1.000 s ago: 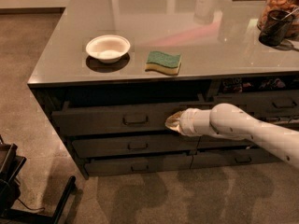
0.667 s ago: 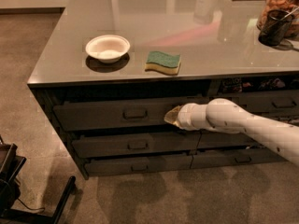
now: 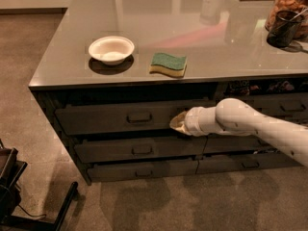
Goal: Close top drawer
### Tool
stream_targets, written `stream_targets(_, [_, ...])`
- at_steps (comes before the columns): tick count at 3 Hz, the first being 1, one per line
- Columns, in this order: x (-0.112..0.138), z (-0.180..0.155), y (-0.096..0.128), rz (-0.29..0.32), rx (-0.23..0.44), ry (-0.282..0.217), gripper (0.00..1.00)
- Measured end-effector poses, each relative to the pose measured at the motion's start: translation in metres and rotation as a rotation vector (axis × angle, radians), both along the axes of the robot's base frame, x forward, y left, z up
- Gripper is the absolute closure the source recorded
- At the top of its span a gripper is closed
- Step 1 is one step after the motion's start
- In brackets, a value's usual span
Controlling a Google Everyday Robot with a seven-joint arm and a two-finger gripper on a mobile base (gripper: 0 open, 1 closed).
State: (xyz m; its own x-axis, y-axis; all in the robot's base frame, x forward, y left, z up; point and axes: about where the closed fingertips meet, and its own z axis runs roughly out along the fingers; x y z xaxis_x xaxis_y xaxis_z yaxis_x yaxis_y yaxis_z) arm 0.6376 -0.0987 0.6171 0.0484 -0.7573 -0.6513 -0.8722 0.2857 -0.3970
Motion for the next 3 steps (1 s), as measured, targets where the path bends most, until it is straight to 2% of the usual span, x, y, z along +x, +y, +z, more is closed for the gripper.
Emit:
stream_targets(1, [-0.047,0.021,-0.004,0.031,0.024,0.145,1.00])
stream_targets(2, [-0.095,0.059,-0.009,0.077,0.058,0.248,1.00])
stream_targets(3, [-0.115,0.055,-0.004,0.133,0.053,0.306,0.81])
